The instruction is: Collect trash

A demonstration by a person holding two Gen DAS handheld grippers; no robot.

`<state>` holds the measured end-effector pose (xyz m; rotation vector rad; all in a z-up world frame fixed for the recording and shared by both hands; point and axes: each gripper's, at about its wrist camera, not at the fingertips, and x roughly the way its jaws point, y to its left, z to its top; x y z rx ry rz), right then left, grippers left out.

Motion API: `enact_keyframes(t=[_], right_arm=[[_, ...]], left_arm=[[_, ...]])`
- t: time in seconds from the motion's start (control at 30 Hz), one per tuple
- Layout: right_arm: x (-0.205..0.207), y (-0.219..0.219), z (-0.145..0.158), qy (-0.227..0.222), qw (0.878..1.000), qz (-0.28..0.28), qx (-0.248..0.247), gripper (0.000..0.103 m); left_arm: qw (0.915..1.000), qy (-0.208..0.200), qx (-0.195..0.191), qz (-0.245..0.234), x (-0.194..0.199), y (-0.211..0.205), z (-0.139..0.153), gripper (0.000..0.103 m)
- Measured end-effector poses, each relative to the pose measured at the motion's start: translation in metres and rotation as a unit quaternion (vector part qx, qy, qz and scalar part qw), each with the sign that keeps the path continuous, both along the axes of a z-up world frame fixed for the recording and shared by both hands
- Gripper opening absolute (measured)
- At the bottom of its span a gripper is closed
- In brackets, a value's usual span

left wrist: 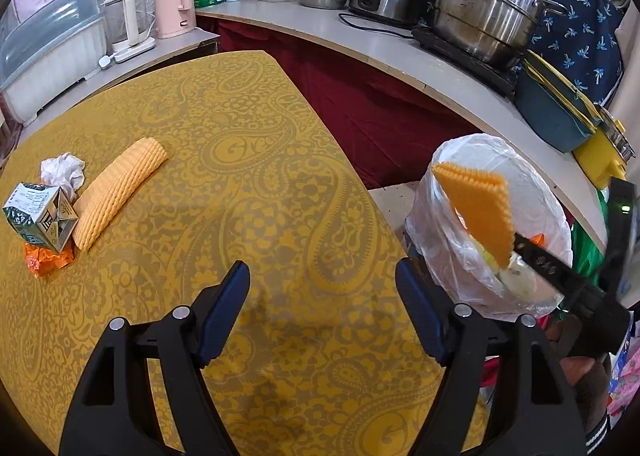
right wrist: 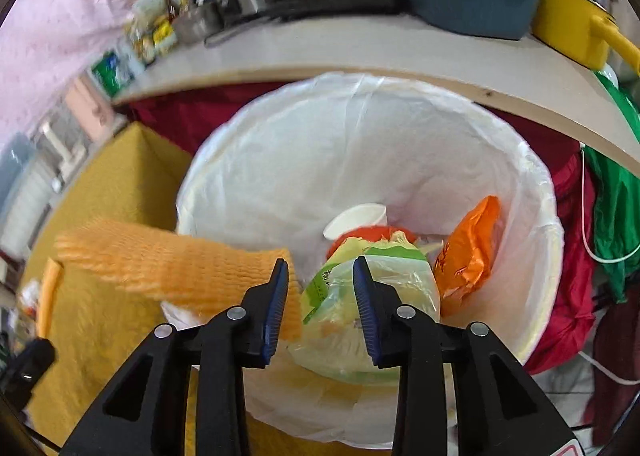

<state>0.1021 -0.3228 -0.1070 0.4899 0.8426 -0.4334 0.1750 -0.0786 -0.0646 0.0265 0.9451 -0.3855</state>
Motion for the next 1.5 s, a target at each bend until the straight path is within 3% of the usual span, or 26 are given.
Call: enact_keyframes(t=[0.17, 0.33, 0.63, 0.8, 1.0, 1.1, 1.2, 1.37, 1.5], right_arm=[[-0.019, 0.002, 0.034, -0.047, 0.999, -0.002, -0.022, 0.032], [-0.029, 0.024, 0.057, -0.073, 0.997, 0.027, -0.014, 0.032], [-0.024, 0.098, 0.044, -0.053, 0.991, 0.12, -0.005, 0.033], [-0.007, 0.124, 0.028, -0.04, 0.986, 0.16, 0.036, 0.033], [0.023, 0.143, 0.011, -0.023, 0.982, 0.182, 0.05, 0.033], [0.041, 0.135, 0.008, -0.015, 0.985, 0.169, 0.026, 0.033], [0.049, 0.105, 0.011, -0.019, 0.993, 0.12, 0.012, 0.033], [0.04, 0.045, 0.03, -0.037, 0.999, 0.025, -0.01, 0.033], [0.03, 0.027, 0.046, -0.054, 0.998, 0.0, -0.009, 0.033]], left_arm=[[0.9999, -0.001, -0.008, 0.008, 0.001, 0.008, 0.004, 0.071], [0.9998, -0.004, -0.014, 0.014, -0.005, 0.016, 0.009, 0.071], [0.9993, -0.012, -0.01, 0.033, -0.009, 0.043, 0.012, 0.071], [0.9984, -0.019, -0.008, 0.052, -0.007, 0.061, 0.014, 0.071], [0.9964, -0.022, -0.002, 0.081, -0.002, 0.092, 0.015, 0.071], [0.9955, -0.024, 0.001, 0.092, -0.001, 0.106, 0.015, 0.071], [0.9938, -0.027, 0.007, 0.107, 0.002, 0.124, 0.016, 0.071], [0.9887, -0.025, 0.006, 0.148, 0.01, 0.165, 0.015, 0.071], [0.9846, -0.023, -0.001, 0.173, 0.015, 0.191, 0.014, 0.072]])
